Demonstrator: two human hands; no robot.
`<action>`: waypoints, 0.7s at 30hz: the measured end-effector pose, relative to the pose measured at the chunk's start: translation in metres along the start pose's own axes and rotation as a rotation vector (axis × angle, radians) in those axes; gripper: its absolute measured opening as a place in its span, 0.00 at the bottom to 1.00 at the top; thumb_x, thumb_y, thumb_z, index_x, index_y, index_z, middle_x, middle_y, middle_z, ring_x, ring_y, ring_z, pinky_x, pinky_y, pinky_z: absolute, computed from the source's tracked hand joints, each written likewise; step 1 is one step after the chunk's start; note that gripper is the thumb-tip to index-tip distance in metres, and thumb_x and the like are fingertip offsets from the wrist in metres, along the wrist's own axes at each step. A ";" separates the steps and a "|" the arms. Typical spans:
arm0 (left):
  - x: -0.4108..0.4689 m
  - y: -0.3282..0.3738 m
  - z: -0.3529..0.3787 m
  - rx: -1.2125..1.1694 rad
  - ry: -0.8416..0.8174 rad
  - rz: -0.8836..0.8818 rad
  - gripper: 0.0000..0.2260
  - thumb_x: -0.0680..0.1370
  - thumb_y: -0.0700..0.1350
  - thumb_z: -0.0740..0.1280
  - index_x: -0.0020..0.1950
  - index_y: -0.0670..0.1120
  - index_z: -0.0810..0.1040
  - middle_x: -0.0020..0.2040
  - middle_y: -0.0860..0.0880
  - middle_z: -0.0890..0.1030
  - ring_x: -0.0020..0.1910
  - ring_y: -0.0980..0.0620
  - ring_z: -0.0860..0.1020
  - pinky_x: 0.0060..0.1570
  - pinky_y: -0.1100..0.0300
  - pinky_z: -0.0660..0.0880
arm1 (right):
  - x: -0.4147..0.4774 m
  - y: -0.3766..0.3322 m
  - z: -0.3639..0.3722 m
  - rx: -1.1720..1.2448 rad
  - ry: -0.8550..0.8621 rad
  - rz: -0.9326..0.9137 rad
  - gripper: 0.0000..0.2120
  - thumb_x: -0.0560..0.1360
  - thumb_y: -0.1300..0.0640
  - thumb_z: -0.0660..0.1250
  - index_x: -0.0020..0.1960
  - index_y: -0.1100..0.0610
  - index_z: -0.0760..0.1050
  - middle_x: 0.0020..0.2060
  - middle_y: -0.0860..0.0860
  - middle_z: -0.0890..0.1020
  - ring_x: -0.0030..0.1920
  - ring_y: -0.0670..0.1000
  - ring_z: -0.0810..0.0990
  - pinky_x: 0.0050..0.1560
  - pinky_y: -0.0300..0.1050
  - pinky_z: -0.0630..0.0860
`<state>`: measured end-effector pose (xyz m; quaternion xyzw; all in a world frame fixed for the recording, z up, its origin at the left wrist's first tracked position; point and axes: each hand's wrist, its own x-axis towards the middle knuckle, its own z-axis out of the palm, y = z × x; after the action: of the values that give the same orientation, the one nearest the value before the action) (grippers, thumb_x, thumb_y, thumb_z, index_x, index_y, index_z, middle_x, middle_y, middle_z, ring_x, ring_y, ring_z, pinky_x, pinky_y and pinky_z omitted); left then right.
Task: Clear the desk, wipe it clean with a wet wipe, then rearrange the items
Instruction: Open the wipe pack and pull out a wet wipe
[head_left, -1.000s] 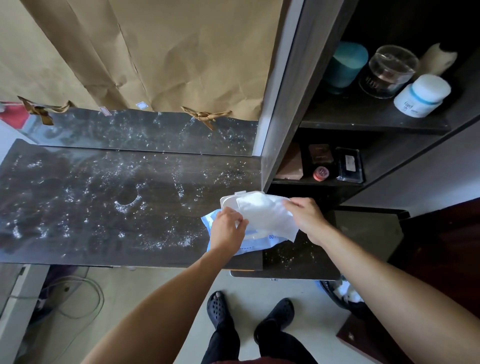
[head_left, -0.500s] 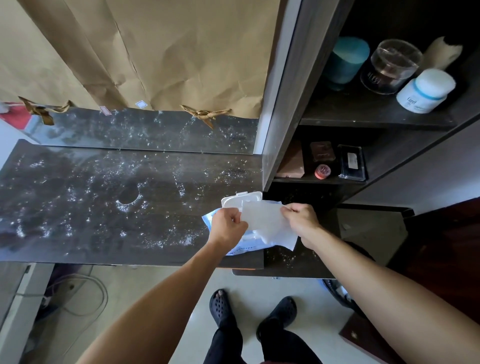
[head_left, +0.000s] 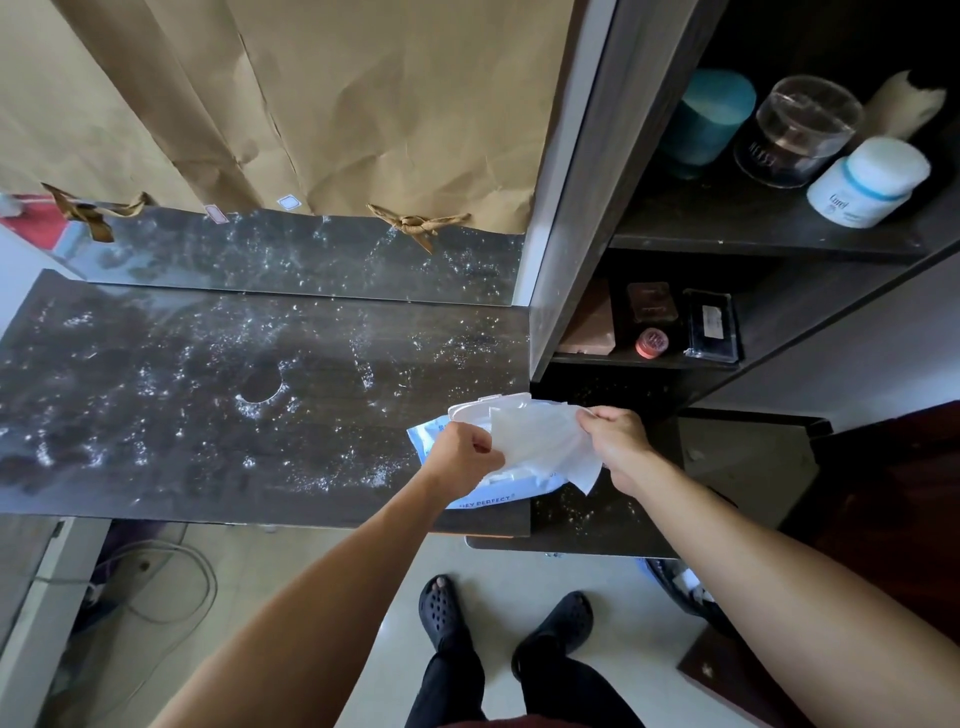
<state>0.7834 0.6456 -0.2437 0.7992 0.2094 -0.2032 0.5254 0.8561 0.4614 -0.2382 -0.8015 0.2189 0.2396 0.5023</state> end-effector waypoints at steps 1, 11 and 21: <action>0.000 -0.001 0.000 -0.019 -0.001 -0.005 0.16 0.70 0.35 0.69 0.27 0.43 0.66 0.25 0.51 0.62 0.25 0.54 0.58 0.27 0.63 0.57 | 0.001 0.000 -0.002 0.015 0.001 0.018 0.07 0.78 0.56 0.65 0.45 0.58 0.79 0.42 0.54 0.81 0.41 0.52 0.78 0.40 0.43 0.74; 0.003 0.018 -0.005 -0.226 0.098 -0.001 0.16 0.69 0.32 0.68 0.27 0.44 0.65 0.25 0.51 0.64 0.23 0.56 0.60 0.23 0.67 0.58 | -0.003 0.004 0.001 0.195 -0.071 0.158 0.04 0.77 0.58 0.65 0.48 0.57 0.77 0.45 0.54 0.82 0.45 0.55 0.81 0.45 0.49 0.78; 0.003 0.005 -0.009 -0.242 0.000 -0.059 0.12 0.68 0.35 0.76 0.47 0.45 0.78 0.31 0.50 0.70 0.29 0.53 0.67 0.26 0.67 0.64 | 0.000 -0.024 -0.026 0.457 0.126 0.150 0.03 0.75 0.60 0.65 0.46 0.59 0.77 0.38 0.54 0.80 0.39 0.53 0.80 0.39 0.45 0.78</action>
<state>0.7894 0.6522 -0.2384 0.7234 0.2560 -0.1920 0.6118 0.8745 0.4472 -0.2117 -0.6617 0.3573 0.1700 0.6368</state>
